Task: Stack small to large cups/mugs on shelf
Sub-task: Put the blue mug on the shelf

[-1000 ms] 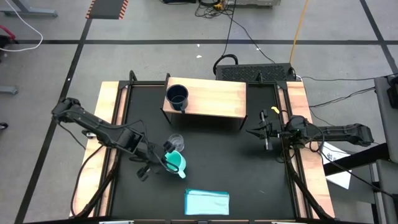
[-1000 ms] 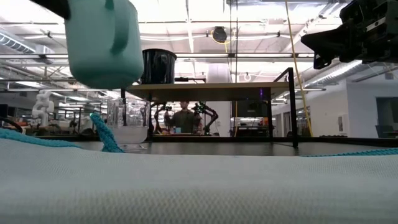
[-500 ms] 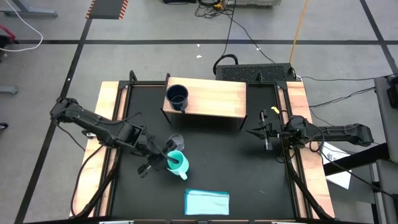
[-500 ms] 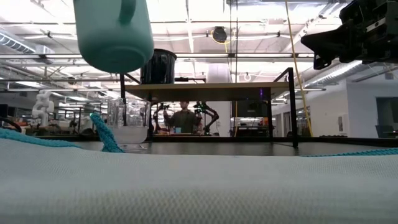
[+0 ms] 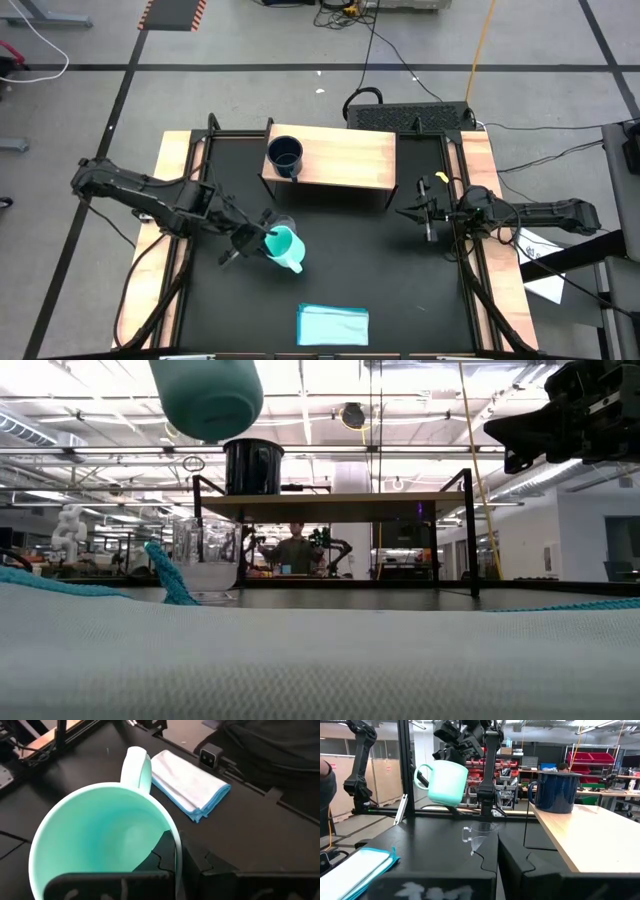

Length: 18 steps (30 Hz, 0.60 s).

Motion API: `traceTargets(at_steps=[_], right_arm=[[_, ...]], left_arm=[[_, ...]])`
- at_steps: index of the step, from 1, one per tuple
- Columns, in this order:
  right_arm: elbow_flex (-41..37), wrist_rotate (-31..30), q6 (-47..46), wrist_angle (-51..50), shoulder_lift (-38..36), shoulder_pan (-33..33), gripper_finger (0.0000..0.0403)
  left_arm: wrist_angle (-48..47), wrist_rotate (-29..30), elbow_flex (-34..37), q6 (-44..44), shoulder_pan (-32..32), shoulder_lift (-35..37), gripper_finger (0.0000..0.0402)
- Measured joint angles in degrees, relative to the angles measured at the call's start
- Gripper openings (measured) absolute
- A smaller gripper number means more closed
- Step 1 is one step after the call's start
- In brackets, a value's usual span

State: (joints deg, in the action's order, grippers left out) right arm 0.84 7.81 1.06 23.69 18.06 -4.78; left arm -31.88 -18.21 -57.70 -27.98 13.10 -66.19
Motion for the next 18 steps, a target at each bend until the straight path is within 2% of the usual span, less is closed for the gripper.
traceTargets(at_steps=[13,18], right_arm=[[0.0,0.0,0.0,0.0,0.0,0.0,0.0000],[0.0,0.0,0.1,1.5,0.0,0.0,0.0000]], left_arm=[[0.9,0.0,0.0,0.4,-0.2,-0.9,0.0005],[2.4,-1.6,0.0,-0.6,-3.4,-0.9,0.0005]])
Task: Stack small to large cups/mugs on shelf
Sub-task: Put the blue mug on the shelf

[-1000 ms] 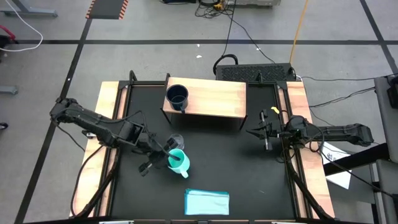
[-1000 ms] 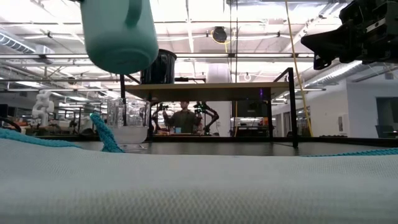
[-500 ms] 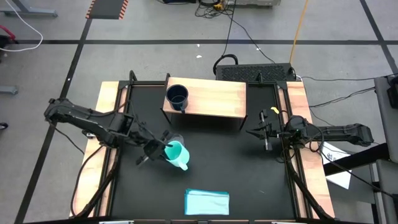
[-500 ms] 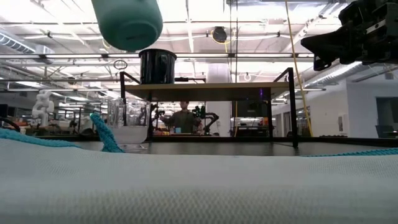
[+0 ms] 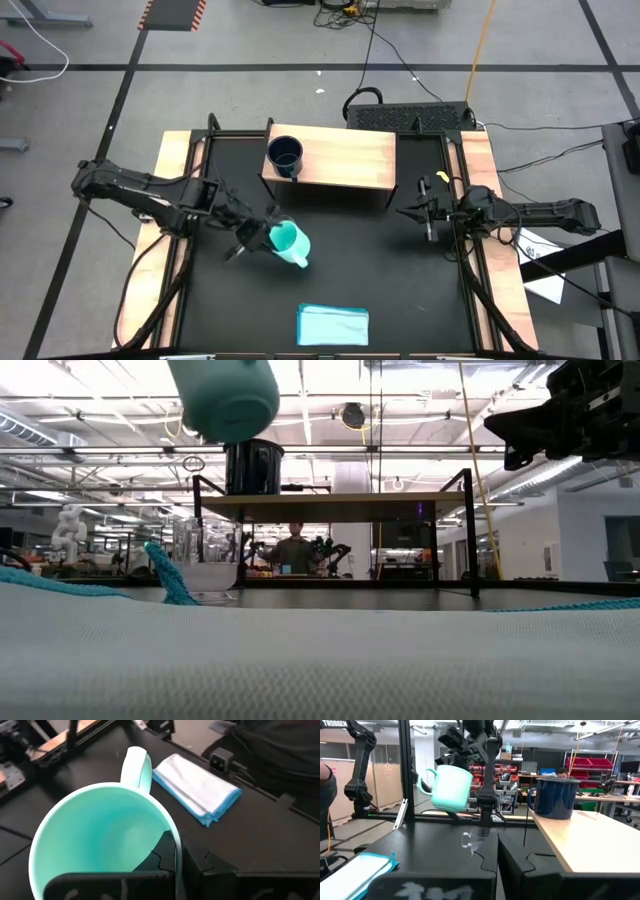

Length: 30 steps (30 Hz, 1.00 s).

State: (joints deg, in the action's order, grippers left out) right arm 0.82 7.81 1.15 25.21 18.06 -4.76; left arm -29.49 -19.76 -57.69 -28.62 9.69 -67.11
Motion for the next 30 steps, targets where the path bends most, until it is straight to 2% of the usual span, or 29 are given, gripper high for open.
traceTargets(at_steps=[5,9,17,24,30], right_arm=[[0.0,0.0,0.1,0.2,0.0,0.0,0.0000],[0.0,0.0,0.0,0.2,0.0,0.0,0.0000],[0.0,0.0,0.4,0.1,0.0,0.0,0.0000],[0.0,0.0,0.5,0.0,0.0,0.0,0.0000],[0.0,0.0,-0.1,-0.2,0.0,0.0,0.0000]], left_arm=[[2.4,-2.5,0.0,-0.3,-4.4,0.0,0.0005],[3.3,-7.2,-0.3,-2.8,-7.5,0.0,0.0005],[3.1,-10.8,-6.2,-4.6,-10.3,-0.3,0.0005],[-3.1,-11.5,-17.3,-8.1,-10.8,-7.4,0.0005],[-8.3,-11.3,-22.1,-9.3,-10.9,-13.6,0.0005]])
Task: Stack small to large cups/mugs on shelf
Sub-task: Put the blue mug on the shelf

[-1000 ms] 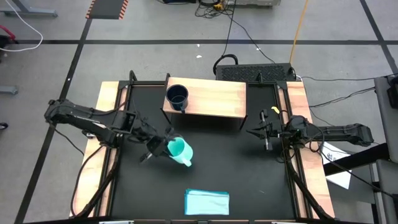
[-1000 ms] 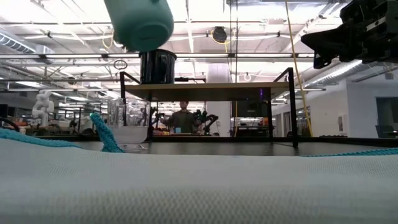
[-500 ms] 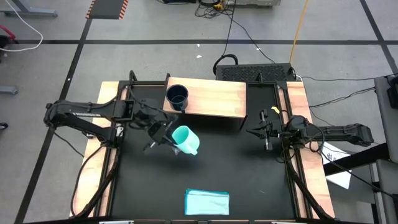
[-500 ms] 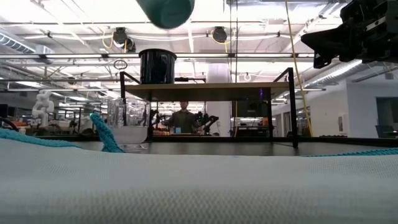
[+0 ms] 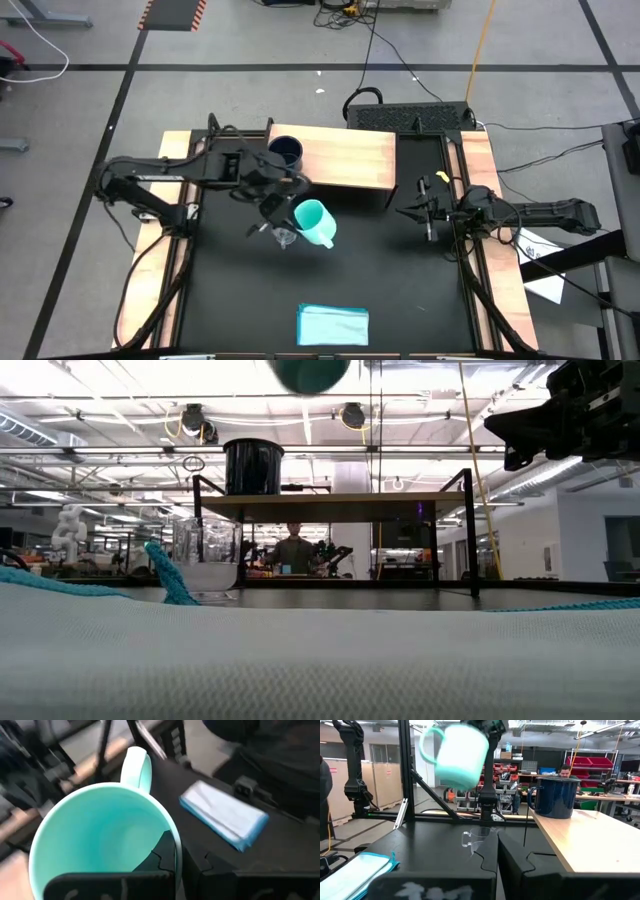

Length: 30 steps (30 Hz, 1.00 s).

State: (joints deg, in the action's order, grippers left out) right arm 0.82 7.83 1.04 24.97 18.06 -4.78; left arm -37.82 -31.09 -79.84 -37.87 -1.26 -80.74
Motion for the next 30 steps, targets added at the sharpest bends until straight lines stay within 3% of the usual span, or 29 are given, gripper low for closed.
traceTargets(at_steps=[19,23,30], right_arm=[[0.0,0.0,0.2,-0.4,0.0,0.0,0.0000],[0.0,0.0,0.1,-0.4,0.0,0.0,0.0000],[0.0,0.0,0.2,-0.2,0.0,0.0,0.0000]], left_arm=[[-0.6,0.2,-0.4,0.6,-1.4,-2.9,0.0007],[-1.3,4.1,-0.7,1.1,-1.4,-2.9,0.0005],[-14.9,11.9,-9.8,3.0,-2.0,-5.2,0.0005]])
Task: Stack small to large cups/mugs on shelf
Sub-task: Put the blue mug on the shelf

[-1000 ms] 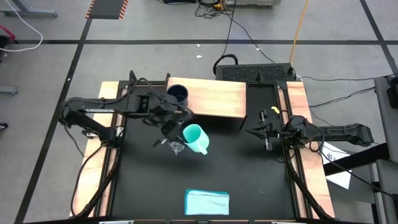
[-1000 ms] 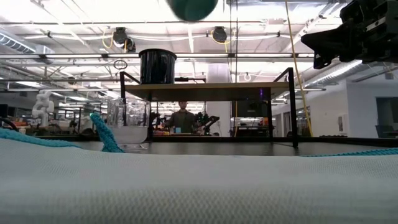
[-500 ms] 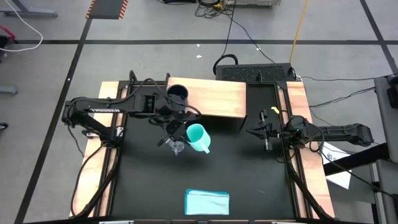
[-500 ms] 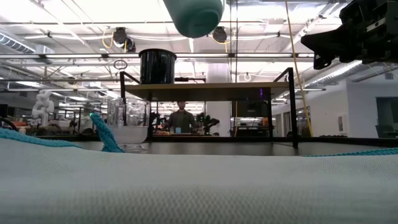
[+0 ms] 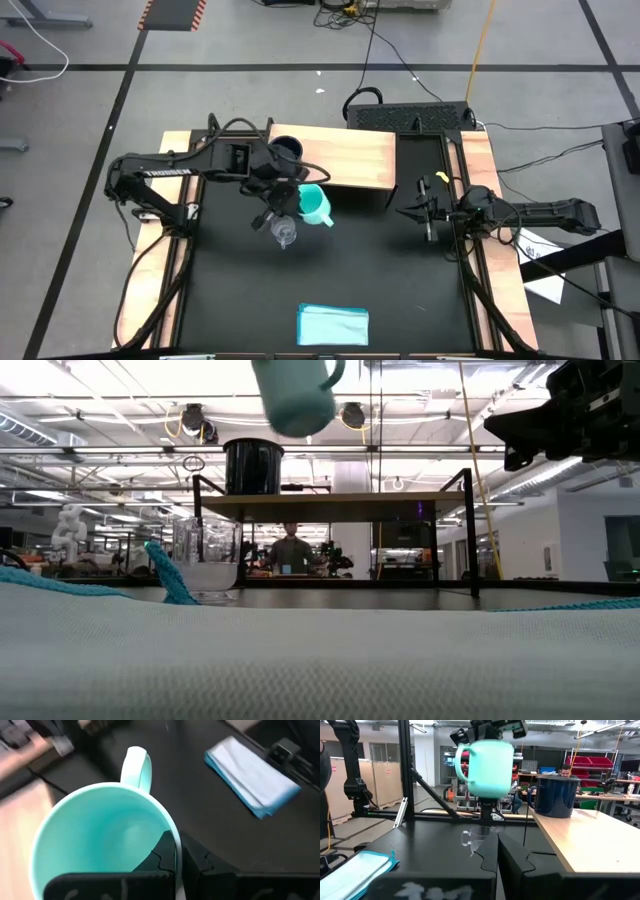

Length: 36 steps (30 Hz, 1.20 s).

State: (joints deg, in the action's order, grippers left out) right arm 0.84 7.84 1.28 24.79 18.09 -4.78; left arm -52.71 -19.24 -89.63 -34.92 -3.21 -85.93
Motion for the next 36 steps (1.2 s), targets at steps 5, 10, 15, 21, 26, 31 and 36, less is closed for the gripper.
traceTargets(at_steps=[5,10,15,21,26,31,36], right_arm=[[0.0,0.0,0.0,0.2,0.0,0.0,0.0000],[0.0,0.0,0.0,0.2,0.0,0.0,0.0000],[0.0,0.0,0.0,0.2,0.0,0.0,0.0000],[0.0,0.0,0.0,0.2,0.2,0.0,0.0000],[0.0,0.0,0.0,0.2,1.0,0.0,0.0000],[0.0,0.0,0.0,0.2,1.9,0.0,0.0000],[0.0,0.0,0.0,0.2,2.1,0.0,0.0000]], left_arm=[[-7.8,1.1,-7.5,0.5,-0.1,-3.5,0.0005],[-15.2,3.5,-14.3,0.4,-0.1,-9.6,0.0005],[-21.0,4.9,-21.8,-1.2,-0.4,-16.0,0.0005],[-24.2,4.9,-28.2,-2.3,-1.3,-20.6,0.0005],[-23.9,4.5,-28.4,-2.9,-1.7,-21.1,0.0005],[-23.9,4.3,-28.5,-2.5,-1.8,-21.0,0.0005],[-23.7,4.3,-28.5,-2.5,-1.8,-21.0,0.0005]])
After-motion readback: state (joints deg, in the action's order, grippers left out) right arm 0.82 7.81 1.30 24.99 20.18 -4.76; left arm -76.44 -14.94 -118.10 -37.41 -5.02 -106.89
